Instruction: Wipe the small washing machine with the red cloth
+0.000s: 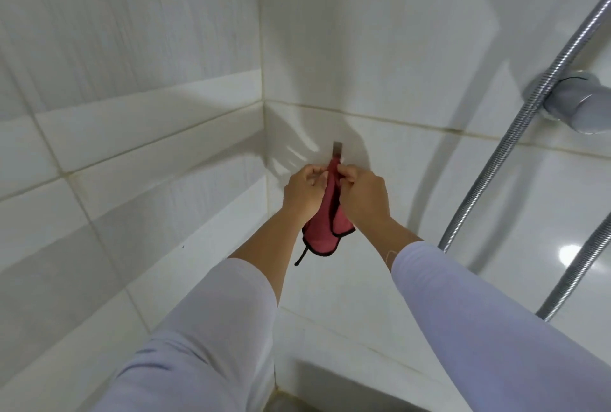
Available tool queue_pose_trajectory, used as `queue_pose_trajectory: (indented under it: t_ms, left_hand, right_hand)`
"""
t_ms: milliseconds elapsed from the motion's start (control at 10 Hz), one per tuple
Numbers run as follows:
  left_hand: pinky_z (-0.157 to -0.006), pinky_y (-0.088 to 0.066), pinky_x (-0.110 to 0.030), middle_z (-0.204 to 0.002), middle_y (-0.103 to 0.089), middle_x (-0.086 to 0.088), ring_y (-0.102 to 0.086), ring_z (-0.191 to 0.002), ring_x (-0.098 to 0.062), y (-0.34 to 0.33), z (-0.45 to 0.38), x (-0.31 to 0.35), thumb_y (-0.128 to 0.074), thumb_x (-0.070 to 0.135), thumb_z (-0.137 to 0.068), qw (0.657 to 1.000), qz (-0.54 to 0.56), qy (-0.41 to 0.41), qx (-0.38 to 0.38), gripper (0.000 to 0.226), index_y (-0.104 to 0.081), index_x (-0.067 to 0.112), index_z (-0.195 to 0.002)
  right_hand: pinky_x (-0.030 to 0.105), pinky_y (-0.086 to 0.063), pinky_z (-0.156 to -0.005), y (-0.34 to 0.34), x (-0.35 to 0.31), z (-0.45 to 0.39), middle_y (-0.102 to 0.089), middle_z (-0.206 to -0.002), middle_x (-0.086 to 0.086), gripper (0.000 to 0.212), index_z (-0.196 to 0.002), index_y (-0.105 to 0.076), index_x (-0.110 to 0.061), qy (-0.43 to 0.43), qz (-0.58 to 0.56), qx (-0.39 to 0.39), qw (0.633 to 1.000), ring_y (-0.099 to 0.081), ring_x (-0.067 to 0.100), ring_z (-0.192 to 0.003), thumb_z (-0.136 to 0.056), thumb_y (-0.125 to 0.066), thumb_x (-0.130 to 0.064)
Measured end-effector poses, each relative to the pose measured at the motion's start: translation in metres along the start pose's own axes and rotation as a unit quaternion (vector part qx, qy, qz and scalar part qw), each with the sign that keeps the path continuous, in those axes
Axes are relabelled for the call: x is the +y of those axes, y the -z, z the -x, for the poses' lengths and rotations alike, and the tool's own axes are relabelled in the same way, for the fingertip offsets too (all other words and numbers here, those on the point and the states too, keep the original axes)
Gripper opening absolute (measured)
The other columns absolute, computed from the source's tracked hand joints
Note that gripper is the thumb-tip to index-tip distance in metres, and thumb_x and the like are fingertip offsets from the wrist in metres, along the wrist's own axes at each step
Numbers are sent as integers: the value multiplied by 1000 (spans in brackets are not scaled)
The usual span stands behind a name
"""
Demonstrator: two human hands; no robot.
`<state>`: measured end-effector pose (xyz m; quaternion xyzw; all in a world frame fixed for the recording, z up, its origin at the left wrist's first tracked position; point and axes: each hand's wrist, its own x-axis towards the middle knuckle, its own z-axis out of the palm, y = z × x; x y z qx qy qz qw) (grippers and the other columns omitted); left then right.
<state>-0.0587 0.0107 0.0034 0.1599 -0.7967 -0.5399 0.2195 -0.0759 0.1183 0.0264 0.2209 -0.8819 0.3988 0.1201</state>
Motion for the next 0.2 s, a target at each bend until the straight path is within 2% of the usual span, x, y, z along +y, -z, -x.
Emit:
queue_pose_trajectory:
  t_ms: [100, 200]
  left_hand:
    - [-89, -46, -29, -109, -69, 1, -62, -103, -18, -1, 9, -9, -50, 32, -97, 1000, -18, 15, 19, 25, -63, 20, -113]
    - [-85, -38, -22, -114, -65, 3, -58, -109, -14, -5, 38, -27, -52, 30, -96, 994, -22, 13, 110, 23, -62, 20, -114]
  right_hand:
    - [30, -47, -63, 5, 9, 9, -69, -77, 14, 32, -98, -73, -11, 10, -29, -26, 999, -57, 22, -65, -87, -44, -3]
    - [35, -49, -65, 5, 25, 48, -58, -70, 14, 20, -86, -70, 3, -3, -50, -27, 998, -55, 28, -64, -85, -51, 0]
